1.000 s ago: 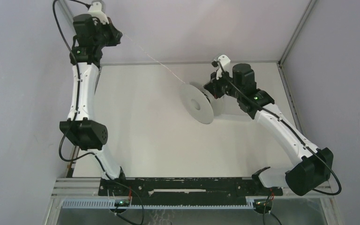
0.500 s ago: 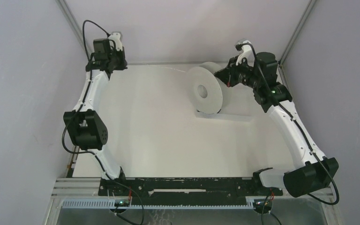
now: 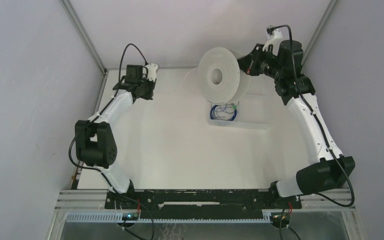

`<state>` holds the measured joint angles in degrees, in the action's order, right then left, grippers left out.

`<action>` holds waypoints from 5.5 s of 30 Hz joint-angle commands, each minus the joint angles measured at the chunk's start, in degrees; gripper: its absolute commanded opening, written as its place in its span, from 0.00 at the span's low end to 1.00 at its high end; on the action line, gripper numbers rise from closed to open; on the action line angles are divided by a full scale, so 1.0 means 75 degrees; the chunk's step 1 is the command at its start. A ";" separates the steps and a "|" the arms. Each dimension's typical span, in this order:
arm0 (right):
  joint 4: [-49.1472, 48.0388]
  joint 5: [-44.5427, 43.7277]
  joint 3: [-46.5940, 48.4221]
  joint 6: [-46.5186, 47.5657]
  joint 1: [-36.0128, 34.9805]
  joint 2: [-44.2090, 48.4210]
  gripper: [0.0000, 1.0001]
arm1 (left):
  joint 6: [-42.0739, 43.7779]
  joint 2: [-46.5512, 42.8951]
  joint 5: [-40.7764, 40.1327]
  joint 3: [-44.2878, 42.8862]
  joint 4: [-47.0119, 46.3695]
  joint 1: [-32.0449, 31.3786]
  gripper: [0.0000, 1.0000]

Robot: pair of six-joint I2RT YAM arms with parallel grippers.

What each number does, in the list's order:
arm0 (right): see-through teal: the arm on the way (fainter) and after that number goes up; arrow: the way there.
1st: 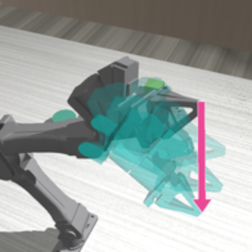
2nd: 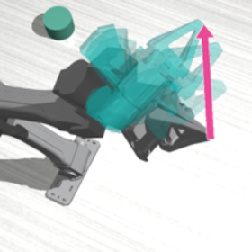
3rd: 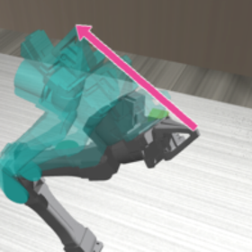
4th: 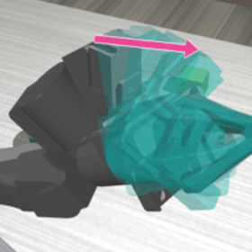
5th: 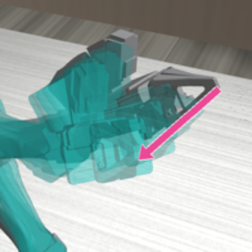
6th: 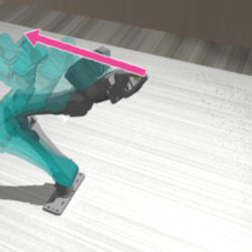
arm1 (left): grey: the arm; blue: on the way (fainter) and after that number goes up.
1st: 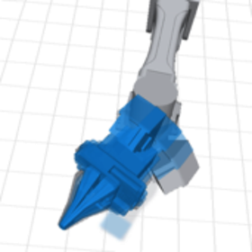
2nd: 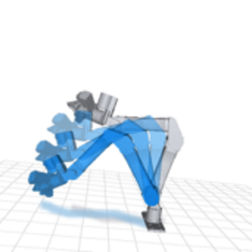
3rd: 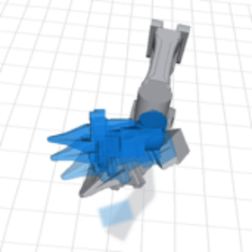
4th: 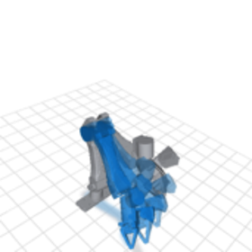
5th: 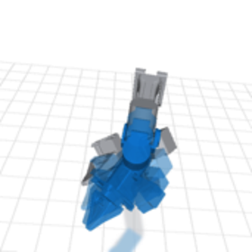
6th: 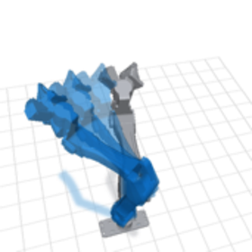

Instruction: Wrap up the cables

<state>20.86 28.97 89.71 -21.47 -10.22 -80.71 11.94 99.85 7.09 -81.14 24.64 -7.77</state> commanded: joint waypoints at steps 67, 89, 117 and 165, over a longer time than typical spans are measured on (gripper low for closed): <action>-0.0548 -0.6310 0.0882 0.2082 -0.2145 -0.2418 0.00 | 0.0067 -0.2157 0.4849 -0.2631 0.2109 -0.3822 0.00; -0.0590 -0.4417 -0.0441 0.3347 -0.3770 -0.1041 0.00 | -0.3251 -0.1038 0.4875 -0.2911 -0.0459 -0.1150 0.00; -0.0089 -0.0857 0.0623 0.1030 -0.1979 -0.0805 0.00 | -0.1806 -0.0257 0.3927 -0.0350 -0.0584 -0.0089 0.00; -0.0660 -0.0392 0.0309 -0.1662 -0.0332 -0.1122 0.00 | 0.0506 -0.0659 0.7221 0.0516 0.0380 -0.1170 0.42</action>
<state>21.45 24.34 91.46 -31.88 -13.45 -93.32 4.47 98.52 58.39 -75.68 17.26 -18.11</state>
